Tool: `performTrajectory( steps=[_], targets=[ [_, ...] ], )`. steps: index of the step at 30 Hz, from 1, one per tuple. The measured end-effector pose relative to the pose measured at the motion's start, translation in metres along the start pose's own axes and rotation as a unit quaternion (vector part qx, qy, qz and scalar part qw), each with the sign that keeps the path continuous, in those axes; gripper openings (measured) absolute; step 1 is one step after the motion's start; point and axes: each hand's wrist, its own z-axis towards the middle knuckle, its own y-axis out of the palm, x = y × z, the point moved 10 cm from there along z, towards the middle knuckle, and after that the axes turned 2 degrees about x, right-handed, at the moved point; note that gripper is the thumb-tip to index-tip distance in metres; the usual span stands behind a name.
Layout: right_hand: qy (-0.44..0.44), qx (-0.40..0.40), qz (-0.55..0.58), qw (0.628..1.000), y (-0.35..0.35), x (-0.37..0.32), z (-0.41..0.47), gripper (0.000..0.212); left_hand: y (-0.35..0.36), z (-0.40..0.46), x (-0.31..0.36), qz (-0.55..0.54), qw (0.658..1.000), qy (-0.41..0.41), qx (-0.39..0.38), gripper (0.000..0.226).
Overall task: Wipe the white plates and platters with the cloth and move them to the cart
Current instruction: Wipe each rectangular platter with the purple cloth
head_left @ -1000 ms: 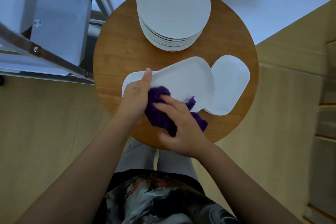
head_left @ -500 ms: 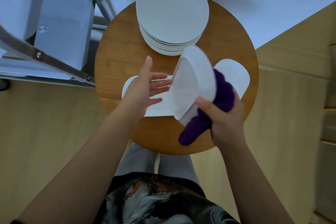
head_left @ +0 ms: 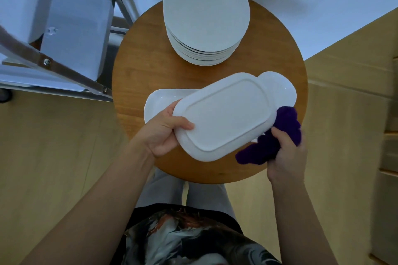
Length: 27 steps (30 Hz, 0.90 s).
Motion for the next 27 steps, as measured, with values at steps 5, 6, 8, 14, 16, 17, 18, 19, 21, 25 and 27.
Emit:
performTrajectory(
  steps=[5, 6, 8, 14, 16, 17, 18, 19, 21, 25, 27],
  targets=[
    [-0.24, 0.03, -0.094, 0.966, -0.001, -0.057, -0.033, 0.057, 0.009, -0.009, 0.009, -0.021, 1.0, 0.011, -0.018, 0.071],
    [-0.277, 0.029, -0.101, 0.955, 0.003, -0.067, -0.041, 0.06, 0.008, -0.01, 0.01, -0.029, 0.999, 0.013, -0.016, 0.072],
    [-0.321, 0.033, -0.104, 0.941, 0.01, -0.081, -0.052, 0.063, 0.007, -0.011, 0.011, -0.011, 1.0, 0.022, 0.002, 0.073],
    [-0.24, -0.323, -0.283, 0.871, 0.107, -0.03, -0.084, 0.077, 0.024, -0.011, -0.003, 0.168, 0.986, 0.02, -0.008, 0.061],
    [-0.234, -0.417, -0.327, 0.815, 0.126, -0.011, -0.093, 0.07, 0.032, -0.015, -0.008, 0.168, 0.984, 0.012, -0.05, 0.058],
    [-0.254, -0.424, -0.339, 0.801, 0.131, -0.011, -0.089, 0.069, 0.033, -0.019, -0.01, 0.167, 0.984, 0.006, -0.064, 0.056],
    [-0.283, -0.42, -0.354, 0.786, 0.135, -0.014, -0.084, 0.068, 0.033, -0.022, -0.011, 0.174, 0.982, 0.004, -0.071, 0.054],
    [-0.317, -0.413, -0.377, 0.766, 0.139, -0.017, -0.079, 0.067, 0.032, -0.025, -0.012, 0.19, 0.979, 0.005, -0.074, 0.052],
    [-0.372, -0.392, -0.427, 0.725, 0.143, -0.016, -0.071, 0.063, 0.031, -0.029, -0.011, 0.229, 0.971, 0.015, -0.068, 0.046],
    [-0.408, -0.303, -0.444, 0.738, 0.126, -0.023, -0.044, 0.054, 0.027, -0.036, 0.004, 0.229, 0.971, 0.058, -0.035, 0.051],
    [-0.401, -0.236, -0.426, 0.776, 0.108, -0.033, -0.026, 0.05, 0.025, -0.041, 0.014, 0.211, 0.974, 0.083, -0.023, 0.052]
  ],
)
